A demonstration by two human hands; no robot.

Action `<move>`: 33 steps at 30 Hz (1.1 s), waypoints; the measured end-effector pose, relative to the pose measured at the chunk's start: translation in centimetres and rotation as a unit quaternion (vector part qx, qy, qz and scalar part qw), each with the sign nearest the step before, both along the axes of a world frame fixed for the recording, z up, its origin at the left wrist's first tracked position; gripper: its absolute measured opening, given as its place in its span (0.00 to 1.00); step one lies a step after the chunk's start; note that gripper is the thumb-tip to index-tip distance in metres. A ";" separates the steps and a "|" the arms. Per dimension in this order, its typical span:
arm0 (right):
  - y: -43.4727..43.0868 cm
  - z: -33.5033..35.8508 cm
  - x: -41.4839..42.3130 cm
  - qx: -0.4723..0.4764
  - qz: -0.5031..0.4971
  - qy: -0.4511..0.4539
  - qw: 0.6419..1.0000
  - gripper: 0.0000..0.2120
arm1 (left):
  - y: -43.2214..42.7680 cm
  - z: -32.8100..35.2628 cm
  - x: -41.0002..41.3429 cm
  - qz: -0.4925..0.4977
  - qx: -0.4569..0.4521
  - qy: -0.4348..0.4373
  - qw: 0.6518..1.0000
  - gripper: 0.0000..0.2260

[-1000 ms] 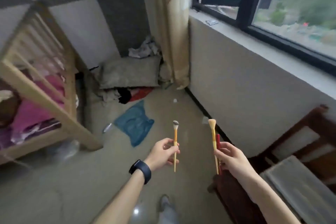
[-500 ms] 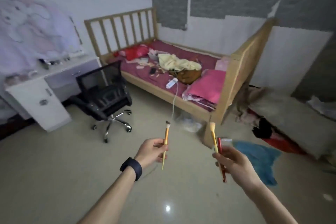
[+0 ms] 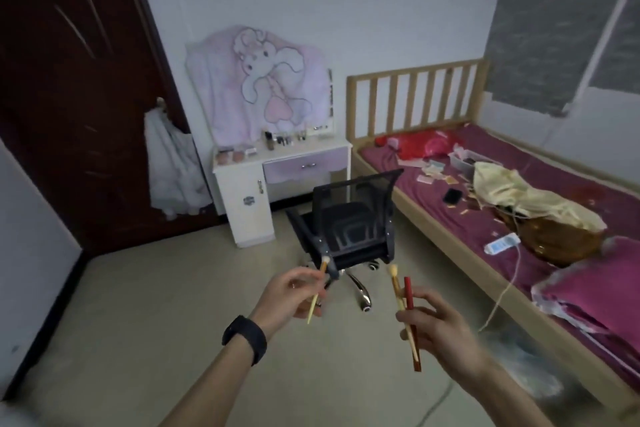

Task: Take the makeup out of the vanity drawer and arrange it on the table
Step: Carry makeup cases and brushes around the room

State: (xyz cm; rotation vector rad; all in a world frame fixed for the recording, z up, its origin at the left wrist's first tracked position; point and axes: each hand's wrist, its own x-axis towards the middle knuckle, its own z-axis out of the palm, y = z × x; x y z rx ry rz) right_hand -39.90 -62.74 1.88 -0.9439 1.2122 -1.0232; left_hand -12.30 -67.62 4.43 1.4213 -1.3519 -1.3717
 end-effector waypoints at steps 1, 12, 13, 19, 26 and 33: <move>-2.0 -0.1 0.5 0.003 0.009 -0.015 1.000 0.15 | -1.3 0.1 0.3 0.009 0.005 0.009 1.000 0.04; -29.9 -0.3 4.5 0.051 0.119 -0.125 0.984 0.12 | -22.3 0.0 1.4 0.115 0.043 0.029 0.992 0.09; -32.0 -0.2 4.8 0.055 0.123 -0.129 0.983 0.11 | -23.9 0.3 1.6 0.120 0.047 0.037 0.991 0.10; -42.7 0.8 8.8 0.043 0.154 -0.120 0.980 0.14 | -32.2 1.0 5.4 0.170 0.043 0.060 0.983 0.10; -53.5 -0.4 16.0 0.003 0.165 -0.041 0.985 0.14 | -42.5 -1.1 11.6 0.239 0.008 0.011 0.971 0.08; -67.7 -1.4 26.3 -0.002 0.138 -0.018 0.990 0.14 | -56.6 -2.3 21.6 0.224 0.002 -0.005 0.975 0.12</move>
